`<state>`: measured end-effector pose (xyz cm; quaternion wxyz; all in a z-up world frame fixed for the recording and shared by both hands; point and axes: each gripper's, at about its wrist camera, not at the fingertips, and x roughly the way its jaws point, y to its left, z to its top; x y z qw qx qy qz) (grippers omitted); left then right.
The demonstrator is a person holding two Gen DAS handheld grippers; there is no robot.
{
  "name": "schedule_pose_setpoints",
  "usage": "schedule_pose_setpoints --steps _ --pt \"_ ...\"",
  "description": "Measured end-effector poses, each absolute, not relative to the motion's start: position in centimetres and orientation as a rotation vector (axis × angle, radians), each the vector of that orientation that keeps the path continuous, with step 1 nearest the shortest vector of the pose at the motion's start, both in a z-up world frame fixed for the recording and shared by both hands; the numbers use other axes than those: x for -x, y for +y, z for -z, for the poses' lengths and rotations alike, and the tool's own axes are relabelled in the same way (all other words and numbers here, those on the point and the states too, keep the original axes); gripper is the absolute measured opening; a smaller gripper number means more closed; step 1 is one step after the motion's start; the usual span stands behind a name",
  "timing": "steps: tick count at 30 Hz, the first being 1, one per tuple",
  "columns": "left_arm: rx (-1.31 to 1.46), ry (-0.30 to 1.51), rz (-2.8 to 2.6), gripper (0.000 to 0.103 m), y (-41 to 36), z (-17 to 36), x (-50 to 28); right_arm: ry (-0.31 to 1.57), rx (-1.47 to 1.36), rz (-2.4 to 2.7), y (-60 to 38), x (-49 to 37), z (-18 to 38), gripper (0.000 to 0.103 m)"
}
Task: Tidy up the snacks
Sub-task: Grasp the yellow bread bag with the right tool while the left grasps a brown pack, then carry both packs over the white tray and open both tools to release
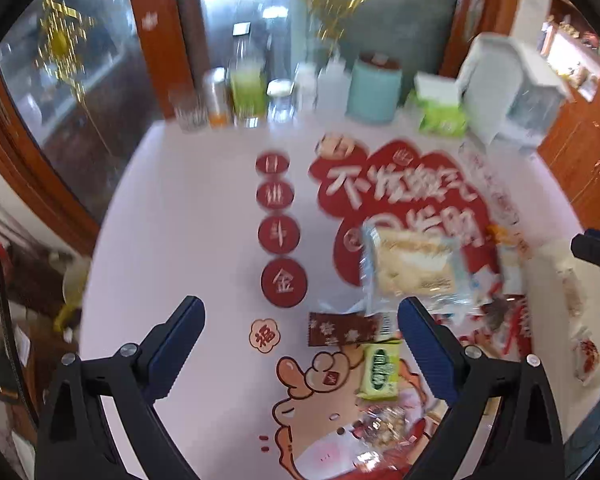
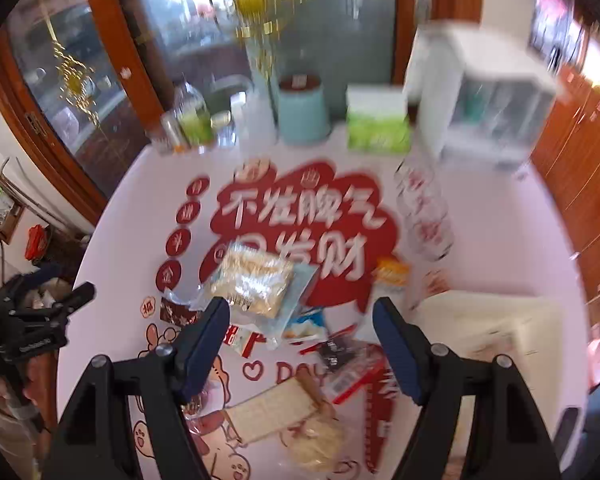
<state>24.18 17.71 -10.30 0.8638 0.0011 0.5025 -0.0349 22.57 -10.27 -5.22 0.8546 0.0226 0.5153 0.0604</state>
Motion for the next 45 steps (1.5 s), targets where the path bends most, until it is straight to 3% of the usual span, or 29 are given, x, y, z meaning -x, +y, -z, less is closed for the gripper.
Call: schedule_pose_setpoints --steps 12,23,25,26,27,28,29,30,36,45 --pt "0.105 1.215 0.033 0.094 19.0 21.5 -29.4 1.391 -0.282 -0.185 -10.3 -31.1 21.4 0.075" --pt "0.224 1.271 0.121 0.092 17.3 25.1 -30.4 1.386 -0.321 -0.298 -9.1 -32.5 23.7 0.076" --pt "0.224 1.253 0.119 0.085 16.9 25.1 -30.2 1.383 -0.298 -0.306 -8.7 -32.4 23.7 0.073" --pt "0.222 1.245 0.123 0.080 16.6 25.0 -30.1 1.378 -0.289 -0.311 -8.4 -32.5 23.7 0.064" --pt "0.225 1.238 0.129 0.064 16.5 24.9 -30.0 1.377 -0.294 -0.322 -8.3 -32.5 23.8 0.054" --pt "0.244 1.232 0.153 0.041 16.3 24.8 -29.9 1.379 -0.322 -0.343 -8.4 -32.5 23.9 0.049" --pt "0.266 1.241 0.171 0.028 16.2 24.8 -29.9 1.383 -0.355 -0.364 -8.5 -32.4 24.0 0.037" --pt "0.286 1.254 0.176 0.015 16.1 25.0 -29.9 1.375 -0.374 -0.375 -8.5 -32.2 23.9 0.031" --pt "0.221 1.184 0.113 0.005 15.5 22.8 -27.6 1.264 -0.259 -0.371 -7.4 -30.4 20.9 0.022" --pt "0.135 1.038 0.083 0.004 15.6 14.3 -21.6 1.095 -0.143 -0.331 -7.3 -25.1 14.9 0.017"
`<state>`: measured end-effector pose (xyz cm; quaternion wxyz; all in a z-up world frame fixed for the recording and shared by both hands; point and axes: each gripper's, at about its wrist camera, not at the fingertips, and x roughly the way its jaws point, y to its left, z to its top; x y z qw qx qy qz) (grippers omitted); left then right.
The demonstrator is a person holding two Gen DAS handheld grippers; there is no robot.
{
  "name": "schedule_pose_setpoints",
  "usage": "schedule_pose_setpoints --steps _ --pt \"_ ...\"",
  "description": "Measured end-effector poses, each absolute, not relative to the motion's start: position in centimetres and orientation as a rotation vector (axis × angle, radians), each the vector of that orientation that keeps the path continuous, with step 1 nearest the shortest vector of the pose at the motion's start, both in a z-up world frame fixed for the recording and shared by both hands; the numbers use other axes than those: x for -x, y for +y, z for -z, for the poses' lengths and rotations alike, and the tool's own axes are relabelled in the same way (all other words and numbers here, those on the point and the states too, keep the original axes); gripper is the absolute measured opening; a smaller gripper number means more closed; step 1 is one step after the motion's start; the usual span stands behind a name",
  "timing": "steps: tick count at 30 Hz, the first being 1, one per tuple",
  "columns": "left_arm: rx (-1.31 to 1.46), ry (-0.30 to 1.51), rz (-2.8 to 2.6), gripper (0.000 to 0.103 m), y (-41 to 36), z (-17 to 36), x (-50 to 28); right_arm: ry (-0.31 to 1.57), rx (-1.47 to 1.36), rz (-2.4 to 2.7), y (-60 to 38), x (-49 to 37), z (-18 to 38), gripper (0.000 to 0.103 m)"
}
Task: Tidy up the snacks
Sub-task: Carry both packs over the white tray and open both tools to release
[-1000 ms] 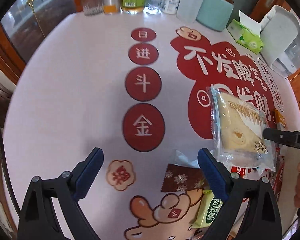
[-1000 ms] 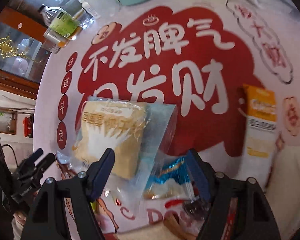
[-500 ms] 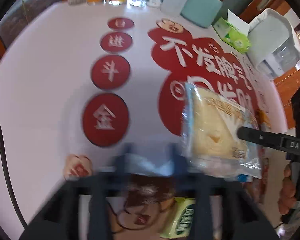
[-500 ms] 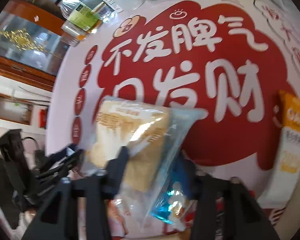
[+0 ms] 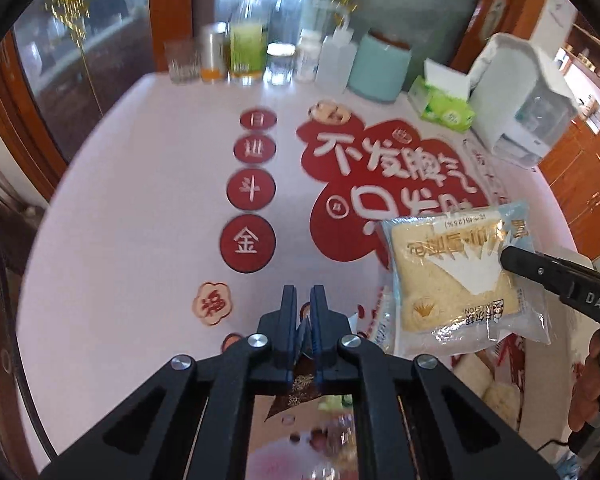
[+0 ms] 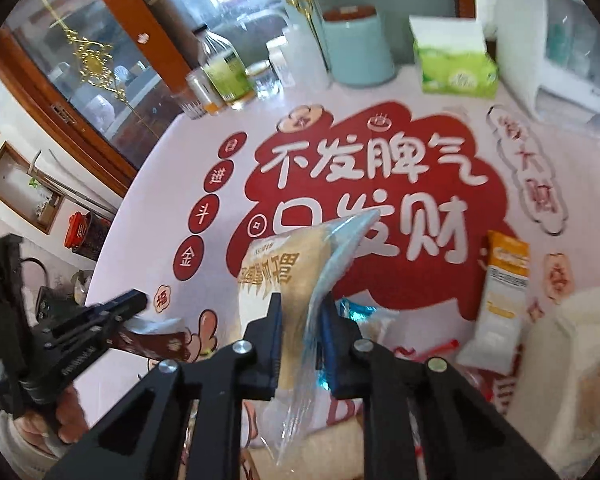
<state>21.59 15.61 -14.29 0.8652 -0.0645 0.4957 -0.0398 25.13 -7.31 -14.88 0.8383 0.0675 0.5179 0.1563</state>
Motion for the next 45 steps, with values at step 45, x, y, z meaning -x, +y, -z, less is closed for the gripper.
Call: schedule_pose_setpoints --steps 45 --pt "-0.131 0.771 0.570 0.005 -18.5 -1.6 -7.0 0.708 -0.154 0.207 -30.7 5.2 -0.2 0.016"
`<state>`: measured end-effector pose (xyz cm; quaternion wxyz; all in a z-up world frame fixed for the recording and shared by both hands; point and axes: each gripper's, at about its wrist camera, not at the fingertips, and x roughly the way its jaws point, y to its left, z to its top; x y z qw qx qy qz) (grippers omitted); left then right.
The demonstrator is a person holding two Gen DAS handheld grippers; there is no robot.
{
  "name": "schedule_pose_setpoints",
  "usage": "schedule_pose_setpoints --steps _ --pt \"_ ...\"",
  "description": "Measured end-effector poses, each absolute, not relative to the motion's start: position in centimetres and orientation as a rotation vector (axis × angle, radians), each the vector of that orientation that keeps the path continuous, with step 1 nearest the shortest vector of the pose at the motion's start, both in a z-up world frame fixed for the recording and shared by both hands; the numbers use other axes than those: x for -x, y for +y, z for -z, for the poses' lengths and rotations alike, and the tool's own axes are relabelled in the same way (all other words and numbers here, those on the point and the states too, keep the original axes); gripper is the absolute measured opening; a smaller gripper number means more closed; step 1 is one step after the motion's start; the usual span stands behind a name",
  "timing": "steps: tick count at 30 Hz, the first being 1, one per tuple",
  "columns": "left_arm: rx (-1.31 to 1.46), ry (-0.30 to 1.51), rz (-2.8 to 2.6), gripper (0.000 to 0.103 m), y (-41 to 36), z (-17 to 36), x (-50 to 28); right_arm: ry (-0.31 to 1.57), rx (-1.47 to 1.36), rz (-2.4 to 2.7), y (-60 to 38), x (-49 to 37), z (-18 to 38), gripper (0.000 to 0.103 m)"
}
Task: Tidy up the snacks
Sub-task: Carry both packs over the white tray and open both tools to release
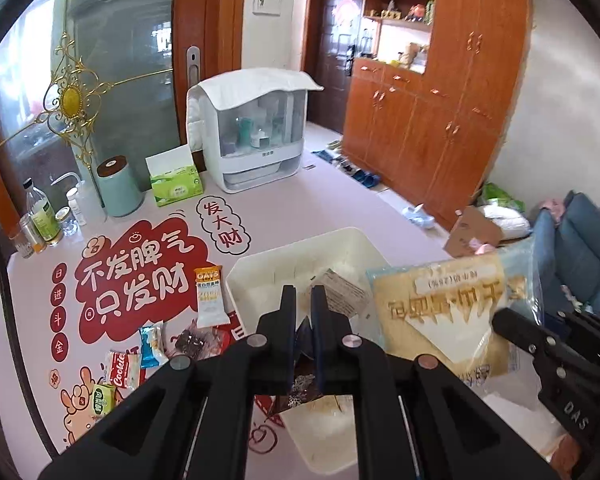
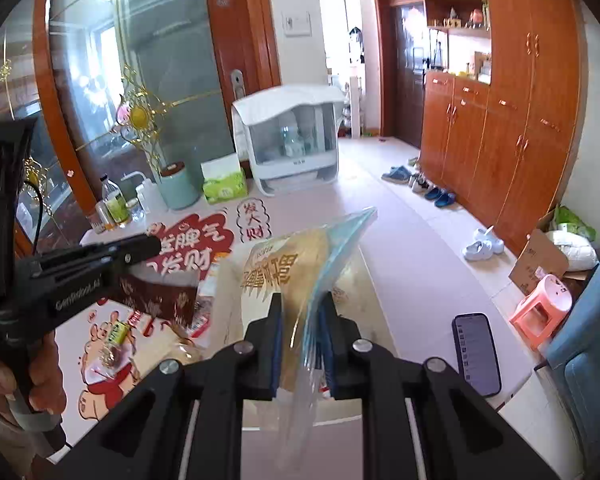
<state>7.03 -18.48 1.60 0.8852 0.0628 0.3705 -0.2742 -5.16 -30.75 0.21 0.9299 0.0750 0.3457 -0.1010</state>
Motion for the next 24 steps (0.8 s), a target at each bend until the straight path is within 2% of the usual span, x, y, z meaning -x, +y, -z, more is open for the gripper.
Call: schedule_pose_setpoints --steps 7,18,20,22,24 --pt "-0.160 0.802 0.474 0.005 -22.8 1.4 -9.8 0.767 -0.124 0.151 -34.2 2.2 2.7 0.016" --pt "-0.212 0.844 0.384 0.007 -25.4 5.5 -11.4 0.873 -0.075 0.041 -35.5 -1.2 6.4 0.018" --pt "-0.247 0.847 0.387 0.025 -25.9 6.2 -11.4 0.907 -0.059 0.002 -35.2 -1.7 7.3 0.024" --pt "-0.273 0.847 0.367 0.067 -26.1 7.1 -11.3 0.927 -0.025 -0.011 -34.8 -1.7 8.1 0.027" --pt "-0.273 0.837 0.352 0.086 -25.8 7.6 -10.7 0.918 0.016 0.019 -34.5 -1.4 8.4 0.049"
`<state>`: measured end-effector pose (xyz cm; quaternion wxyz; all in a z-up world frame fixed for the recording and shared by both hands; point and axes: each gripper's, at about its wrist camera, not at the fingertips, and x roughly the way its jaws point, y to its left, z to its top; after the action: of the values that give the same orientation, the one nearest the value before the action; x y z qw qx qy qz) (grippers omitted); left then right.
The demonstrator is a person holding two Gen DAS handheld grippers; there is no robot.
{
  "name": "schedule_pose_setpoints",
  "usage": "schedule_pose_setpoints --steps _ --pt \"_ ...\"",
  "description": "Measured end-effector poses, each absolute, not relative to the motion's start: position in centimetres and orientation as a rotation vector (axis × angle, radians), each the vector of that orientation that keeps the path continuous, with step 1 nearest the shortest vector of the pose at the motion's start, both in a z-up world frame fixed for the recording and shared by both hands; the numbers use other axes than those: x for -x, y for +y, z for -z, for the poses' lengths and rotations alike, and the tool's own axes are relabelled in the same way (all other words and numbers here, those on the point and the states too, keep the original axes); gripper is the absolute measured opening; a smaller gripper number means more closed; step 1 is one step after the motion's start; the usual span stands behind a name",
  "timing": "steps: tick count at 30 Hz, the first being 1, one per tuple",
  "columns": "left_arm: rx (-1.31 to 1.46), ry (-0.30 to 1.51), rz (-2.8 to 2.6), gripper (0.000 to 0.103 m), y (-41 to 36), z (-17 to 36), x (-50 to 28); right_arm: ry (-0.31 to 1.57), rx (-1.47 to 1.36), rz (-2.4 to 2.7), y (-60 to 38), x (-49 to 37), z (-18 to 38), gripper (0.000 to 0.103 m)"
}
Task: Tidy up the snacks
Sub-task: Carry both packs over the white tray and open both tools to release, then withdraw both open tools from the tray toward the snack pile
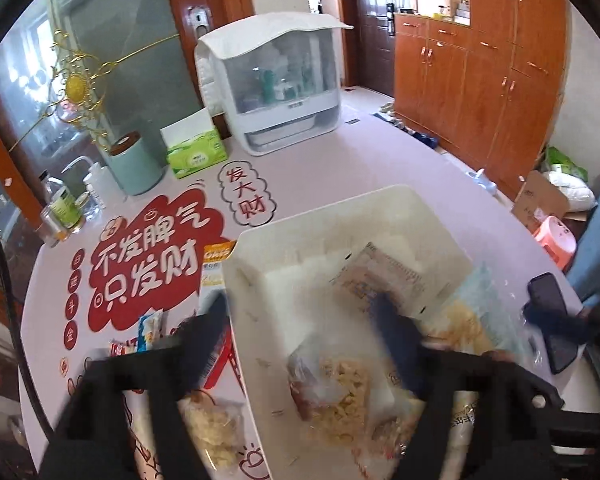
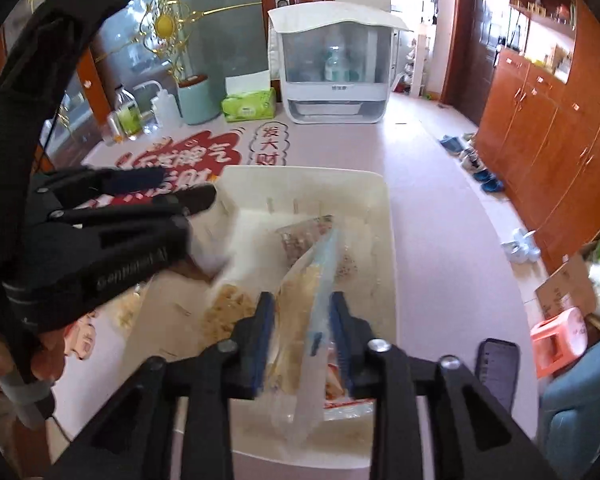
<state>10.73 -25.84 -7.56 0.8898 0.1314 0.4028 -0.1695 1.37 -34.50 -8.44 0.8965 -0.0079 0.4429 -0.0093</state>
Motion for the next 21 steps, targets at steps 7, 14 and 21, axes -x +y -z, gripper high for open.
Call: schedule_pose_setpoints --steps 7,14,21 --pt "-0.228 0.849 0.337 0.087 -24.0 9.3 -8.5 0.900 -0.014 -0.013 -35.0 -0.7 9.1 0.058" --pt "-0.159 0.886 0.283 0.087 -21.0 9.8 -7.1 0.915 -0.035 -0.034 -34.3 0.0 10.1 0.058" --pt "-0.126 0.890 0.255 0.087 -18.1 8.8 -5.7 0.921 -0.059 -0.028 -33.7 0.3 9.9 0.058"
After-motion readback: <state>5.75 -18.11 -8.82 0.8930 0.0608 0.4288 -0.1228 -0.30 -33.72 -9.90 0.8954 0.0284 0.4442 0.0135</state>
